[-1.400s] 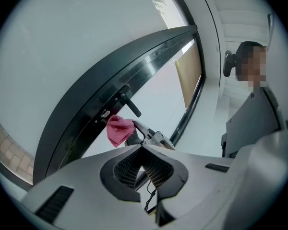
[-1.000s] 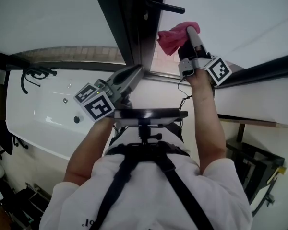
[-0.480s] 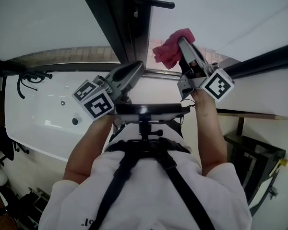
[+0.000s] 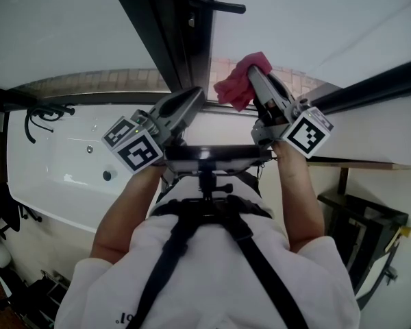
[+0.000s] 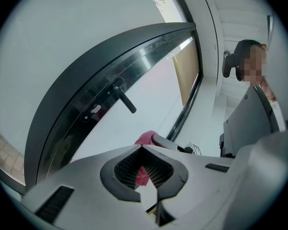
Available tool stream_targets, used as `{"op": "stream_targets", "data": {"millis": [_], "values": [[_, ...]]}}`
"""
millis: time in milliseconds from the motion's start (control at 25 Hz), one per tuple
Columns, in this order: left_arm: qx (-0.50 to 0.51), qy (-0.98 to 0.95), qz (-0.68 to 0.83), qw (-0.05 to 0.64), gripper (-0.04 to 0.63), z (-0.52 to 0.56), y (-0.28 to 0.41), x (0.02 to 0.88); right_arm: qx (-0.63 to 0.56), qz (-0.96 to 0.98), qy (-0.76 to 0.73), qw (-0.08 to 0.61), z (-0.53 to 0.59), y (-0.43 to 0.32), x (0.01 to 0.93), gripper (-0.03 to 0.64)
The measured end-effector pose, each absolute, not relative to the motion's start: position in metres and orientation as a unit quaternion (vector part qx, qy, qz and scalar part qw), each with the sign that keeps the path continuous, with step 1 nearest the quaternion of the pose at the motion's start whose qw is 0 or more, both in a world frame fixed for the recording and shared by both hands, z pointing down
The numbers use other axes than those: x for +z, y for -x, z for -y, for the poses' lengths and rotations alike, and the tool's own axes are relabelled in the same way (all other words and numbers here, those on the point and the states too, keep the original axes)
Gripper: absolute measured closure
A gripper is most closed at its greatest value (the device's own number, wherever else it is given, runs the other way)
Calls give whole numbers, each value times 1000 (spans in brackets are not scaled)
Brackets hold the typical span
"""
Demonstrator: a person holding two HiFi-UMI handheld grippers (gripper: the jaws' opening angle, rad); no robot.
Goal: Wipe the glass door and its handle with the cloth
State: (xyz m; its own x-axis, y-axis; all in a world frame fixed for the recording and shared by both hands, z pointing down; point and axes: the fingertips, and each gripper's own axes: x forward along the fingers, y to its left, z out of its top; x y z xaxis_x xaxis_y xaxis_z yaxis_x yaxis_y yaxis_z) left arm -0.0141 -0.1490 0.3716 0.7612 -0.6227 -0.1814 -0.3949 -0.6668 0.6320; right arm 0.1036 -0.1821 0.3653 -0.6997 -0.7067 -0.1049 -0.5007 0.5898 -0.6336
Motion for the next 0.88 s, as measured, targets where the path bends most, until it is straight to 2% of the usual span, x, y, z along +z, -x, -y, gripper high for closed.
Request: {"op": "stream_targets", "data": {"millis": [880], "values": [[-195, -876, 324, 299, 594, 115, 34, 389, -257, -891, 372, 46, 157, -79, 396, 572]]}}
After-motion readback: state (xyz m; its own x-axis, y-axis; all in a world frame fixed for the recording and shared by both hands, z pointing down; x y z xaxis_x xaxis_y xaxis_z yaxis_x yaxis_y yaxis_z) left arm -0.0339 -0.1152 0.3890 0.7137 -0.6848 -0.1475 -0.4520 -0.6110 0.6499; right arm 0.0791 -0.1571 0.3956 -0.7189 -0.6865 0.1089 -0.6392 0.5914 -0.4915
